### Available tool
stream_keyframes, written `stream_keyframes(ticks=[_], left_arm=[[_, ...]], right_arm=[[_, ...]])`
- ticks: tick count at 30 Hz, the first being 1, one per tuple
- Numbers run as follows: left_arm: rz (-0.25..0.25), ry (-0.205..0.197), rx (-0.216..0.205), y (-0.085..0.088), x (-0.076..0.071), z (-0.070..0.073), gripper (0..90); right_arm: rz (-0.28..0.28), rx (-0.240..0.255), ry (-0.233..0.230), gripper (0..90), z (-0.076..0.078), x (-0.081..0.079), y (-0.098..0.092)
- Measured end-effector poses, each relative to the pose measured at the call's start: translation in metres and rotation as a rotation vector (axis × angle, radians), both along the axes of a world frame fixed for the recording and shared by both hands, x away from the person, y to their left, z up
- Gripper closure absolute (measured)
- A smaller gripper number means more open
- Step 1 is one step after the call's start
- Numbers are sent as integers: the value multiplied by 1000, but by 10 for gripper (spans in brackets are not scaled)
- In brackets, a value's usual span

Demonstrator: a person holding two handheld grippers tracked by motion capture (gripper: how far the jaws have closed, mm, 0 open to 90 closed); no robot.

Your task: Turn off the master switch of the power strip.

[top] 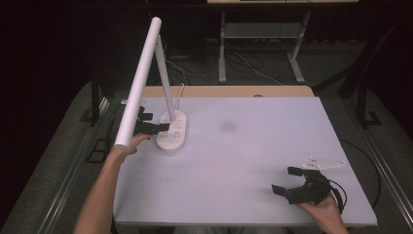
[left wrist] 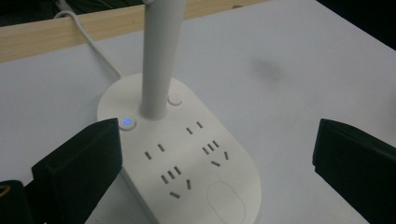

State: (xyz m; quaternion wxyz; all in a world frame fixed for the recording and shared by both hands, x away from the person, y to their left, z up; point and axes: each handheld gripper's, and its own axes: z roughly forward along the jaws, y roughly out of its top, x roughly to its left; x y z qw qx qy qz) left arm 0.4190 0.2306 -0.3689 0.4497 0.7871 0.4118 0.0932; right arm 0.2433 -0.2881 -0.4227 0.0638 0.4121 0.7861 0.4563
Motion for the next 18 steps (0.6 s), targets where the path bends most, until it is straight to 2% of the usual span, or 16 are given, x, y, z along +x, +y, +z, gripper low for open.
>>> stream_keyframes(ticks=[7, 11, 18], left_arm=[[27, -9, 10, 5, 10, 2, 22], [51, -9, -1, 6, 15, -1, 37], [110, 18, -13, 10, 23, -10, 101]], right_arm=[[1, 0, 1, 1, 0, 0, 0], [4, -2, -2, 1, -1, 0, 0], [4, 1, 0, 1, -1, 1, 1]])
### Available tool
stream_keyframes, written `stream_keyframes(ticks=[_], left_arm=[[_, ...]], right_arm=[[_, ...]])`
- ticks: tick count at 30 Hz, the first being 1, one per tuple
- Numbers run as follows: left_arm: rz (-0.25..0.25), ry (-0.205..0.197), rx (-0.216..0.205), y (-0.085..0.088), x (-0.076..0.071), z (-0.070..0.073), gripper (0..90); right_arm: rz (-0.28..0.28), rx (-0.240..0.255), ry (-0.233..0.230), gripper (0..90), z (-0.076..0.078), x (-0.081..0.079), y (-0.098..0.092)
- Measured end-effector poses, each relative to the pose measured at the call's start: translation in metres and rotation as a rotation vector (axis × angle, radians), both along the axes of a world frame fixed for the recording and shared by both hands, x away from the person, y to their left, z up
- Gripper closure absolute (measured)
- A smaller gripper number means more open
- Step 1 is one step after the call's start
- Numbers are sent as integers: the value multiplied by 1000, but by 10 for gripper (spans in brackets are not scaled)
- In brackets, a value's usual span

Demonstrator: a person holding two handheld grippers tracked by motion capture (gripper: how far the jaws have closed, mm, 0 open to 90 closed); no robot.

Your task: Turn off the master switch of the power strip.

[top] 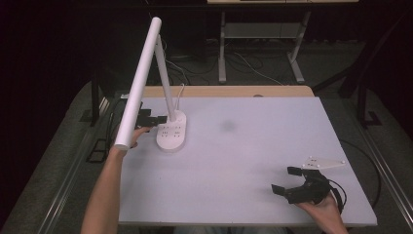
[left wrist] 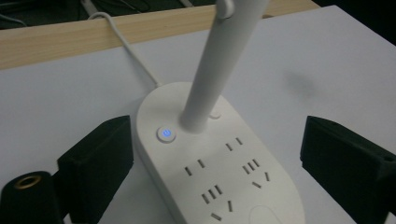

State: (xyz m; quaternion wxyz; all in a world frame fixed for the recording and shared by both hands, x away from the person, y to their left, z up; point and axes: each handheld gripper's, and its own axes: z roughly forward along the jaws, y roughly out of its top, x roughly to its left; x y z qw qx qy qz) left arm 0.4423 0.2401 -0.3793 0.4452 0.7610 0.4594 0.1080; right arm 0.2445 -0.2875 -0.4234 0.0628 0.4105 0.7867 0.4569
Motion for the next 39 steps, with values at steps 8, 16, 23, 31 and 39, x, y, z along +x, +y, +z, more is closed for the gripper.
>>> stream_keyframes(ticks=[8, 16, 23, 31, 39], left_arm=[[57, -4, -21, 7, 6, -6, 150], [118, -2, -77, 13, 11, -10, 180], [159, -2, -130, 14, 15, -13, 265], [174, 1, -151, 11, 19, -19, 453], [183, 21, -151, 5, 23, -25, 607]], right_arm=[[1, -5, 4, 1, -1, 0, 0], [1, -6, 7, 1, -1, 0, 1], [2, -8, 6, 1, -1, 0, 1], [2, -10, 10, 1, -2, 0, 1], [3, -12, 12, 1, -2, 0, 1]])
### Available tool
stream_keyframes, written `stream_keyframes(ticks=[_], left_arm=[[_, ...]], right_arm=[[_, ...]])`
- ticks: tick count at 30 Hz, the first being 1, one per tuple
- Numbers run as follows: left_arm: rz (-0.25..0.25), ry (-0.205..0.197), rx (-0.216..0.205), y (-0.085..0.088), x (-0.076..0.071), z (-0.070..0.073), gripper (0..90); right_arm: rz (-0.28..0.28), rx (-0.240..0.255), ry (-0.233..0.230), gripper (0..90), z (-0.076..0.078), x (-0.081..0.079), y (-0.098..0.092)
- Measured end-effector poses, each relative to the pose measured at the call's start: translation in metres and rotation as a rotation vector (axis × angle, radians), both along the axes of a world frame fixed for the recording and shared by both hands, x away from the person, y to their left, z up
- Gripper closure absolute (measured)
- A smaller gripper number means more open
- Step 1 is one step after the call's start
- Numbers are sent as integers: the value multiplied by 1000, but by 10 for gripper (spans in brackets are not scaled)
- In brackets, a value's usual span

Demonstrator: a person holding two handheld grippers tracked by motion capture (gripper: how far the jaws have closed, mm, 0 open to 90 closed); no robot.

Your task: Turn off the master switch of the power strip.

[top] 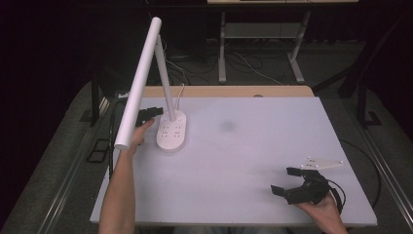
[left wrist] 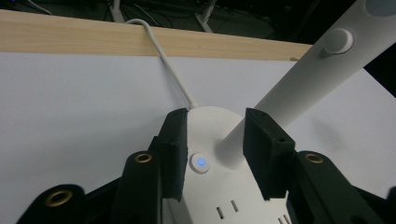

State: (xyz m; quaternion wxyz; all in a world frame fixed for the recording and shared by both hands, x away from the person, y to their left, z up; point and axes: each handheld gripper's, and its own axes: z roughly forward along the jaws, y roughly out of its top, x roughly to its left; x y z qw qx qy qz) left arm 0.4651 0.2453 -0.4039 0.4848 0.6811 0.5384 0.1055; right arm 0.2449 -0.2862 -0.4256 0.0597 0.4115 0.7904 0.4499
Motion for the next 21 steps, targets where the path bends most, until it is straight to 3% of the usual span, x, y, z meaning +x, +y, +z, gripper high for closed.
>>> stream_keyframes(ticks=[15, 21], left_arm=[[11, 49, 17, -11, 6, -12, 878], [21, 48, 52, -16, 6, -16, 895]], right_arm=[[6, -8, 7, 1, -1, 1, 2], [4, -8, 9, 1, -1, 1, 2]])
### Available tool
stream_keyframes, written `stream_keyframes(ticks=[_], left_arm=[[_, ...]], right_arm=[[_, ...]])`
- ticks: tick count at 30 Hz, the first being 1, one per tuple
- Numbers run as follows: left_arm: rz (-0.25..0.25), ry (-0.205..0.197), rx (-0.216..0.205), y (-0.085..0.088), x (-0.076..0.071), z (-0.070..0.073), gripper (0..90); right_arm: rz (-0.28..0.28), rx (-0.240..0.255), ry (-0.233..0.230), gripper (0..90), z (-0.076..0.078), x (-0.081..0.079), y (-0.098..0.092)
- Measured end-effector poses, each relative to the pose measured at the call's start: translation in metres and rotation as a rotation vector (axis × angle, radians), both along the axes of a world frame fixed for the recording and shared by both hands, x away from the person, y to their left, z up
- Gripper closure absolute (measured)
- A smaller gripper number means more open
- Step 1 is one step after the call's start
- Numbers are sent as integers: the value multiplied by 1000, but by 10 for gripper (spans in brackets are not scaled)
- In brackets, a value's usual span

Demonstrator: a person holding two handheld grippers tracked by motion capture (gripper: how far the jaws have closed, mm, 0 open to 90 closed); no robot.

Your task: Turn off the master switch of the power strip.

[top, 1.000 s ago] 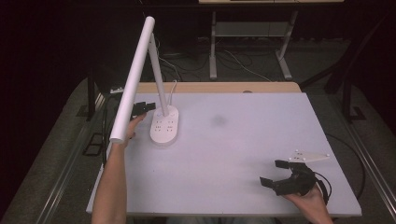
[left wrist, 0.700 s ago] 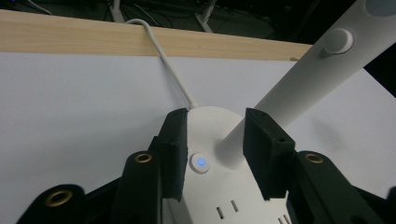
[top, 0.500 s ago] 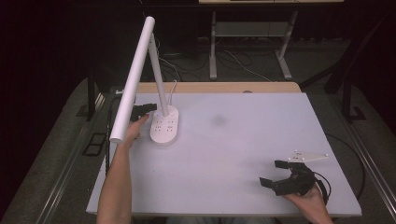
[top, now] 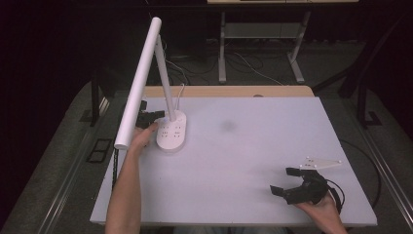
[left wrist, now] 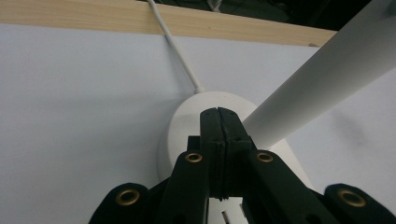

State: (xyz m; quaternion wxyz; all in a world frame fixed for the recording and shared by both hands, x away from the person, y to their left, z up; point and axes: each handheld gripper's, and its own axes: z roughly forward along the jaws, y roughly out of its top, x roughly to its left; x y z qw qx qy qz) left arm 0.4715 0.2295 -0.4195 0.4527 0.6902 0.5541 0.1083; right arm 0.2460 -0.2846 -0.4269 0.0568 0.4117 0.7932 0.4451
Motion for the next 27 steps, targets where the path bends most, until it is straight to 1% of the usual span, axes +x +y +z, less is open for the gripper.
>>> stream_keyframes(ticks=[6, 7, 8, 11, 15, 17, 18, 20, 22, 27], left_arm=[[-10, 9, 15, -3, 0, -3, 897], [-9, 12, 10, -3, 0, -3, 897], [-13, 11, 7, -4, 1, -4, 897], [-15, 9, 16, -5, 1, -5, 897], [-15, 13, 17, -5, 1, -7, 897], [-22, 8, 24, -5, 2, -8, 897], [-16, 8, 26, -6, 2, -8, 897], [-14, 14, 19, -6, 2, -9, 896], [-16, 21, 27, -6, 2, -10, 896], [-8, 20, 17, -7, 3, -11, 895]], right_arm=[[3, -1, 1, 1, 0, 0, 0], [4, -1, 0, 1, 0, 0, 0], [4, -1, 0, 1, 0, 0, 1], [4, -1, 1, 1, -1, 0, 0], [3, -1, 1, 1, -1, 1, 0], [4, -1, 0, 1, -1, 1, 0], [4, -2, 1, 1, -1, 1, 1], [6, -2, 1, 1, -1, 1, 1], [4, -2, 1, 1, -1, 1, 0], [0, -2, -1, 1, 0, 0, 0]])
